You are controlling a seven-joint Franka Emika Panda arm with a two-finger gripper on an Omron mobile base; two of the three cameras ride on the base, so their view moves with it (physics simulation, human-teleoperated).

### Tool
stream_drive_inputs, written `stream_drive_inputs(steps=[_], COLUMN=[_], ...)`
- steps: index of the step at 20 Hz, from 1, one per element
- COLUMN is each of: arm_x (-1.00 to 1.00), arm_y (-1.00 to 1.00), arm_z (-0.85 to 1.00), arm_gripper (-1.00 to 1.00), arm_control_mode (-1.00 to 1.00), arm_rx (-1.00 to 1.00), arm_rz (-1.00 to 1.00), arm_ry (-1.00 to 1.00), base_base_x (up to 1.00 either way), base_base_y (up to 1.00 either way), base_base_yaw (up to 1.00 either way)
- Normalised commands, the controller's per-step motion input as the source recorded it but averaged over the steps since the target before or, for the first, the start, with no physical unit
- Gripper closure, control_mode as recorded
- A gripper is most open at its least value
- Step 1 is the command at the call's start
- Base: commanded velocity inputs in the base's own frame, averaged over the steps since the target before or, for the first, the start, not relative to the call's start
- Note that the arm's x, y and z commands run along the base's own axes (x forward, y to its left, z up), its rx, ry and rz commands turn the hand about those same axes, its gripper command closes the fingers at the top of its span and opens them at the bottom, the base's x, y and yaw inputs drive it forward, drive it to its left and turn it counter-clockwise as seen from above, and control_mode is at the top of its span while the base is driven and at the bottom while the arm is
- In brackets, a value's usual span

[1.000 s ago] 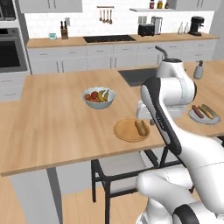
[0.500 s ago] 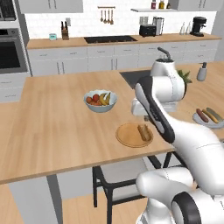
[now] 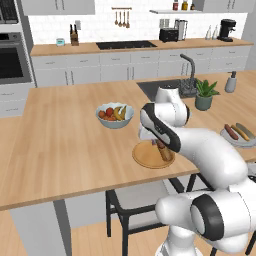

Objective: Place one bun and one sausage from the bowl on each plate.

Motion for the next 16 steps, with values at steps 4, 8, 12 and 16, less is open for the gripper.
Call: stream_drive_inputs(steps=[4, 8, 12, 16], arm_x=[0.57, 0.54, 0.39, 0.37], arm_y=[-0.02, 0.00, 0.00, 0.00], arm_z=[-0.67, -0.50, -0.43, -0.39], arm_gripper=[1.00, 1.00, 1.00, 1.00], arm_control_mode=[-1.00, -1.00, -1.00, -1.00], arm_rx=[0.00, 0.00, 0.00, 0.00], arm_rz=[0.00, 0.00, 0.00, 0.00], arm_ry=[0.00, 0.00, 0.00, 0.00], base_base_x=[0.00, 0.00, 0.00, 0.00], base_base_y=[0.00, 0.00, 0.00, 0.00], base_base_yaw=[0.00, 0.00, 0.00, 0.00])
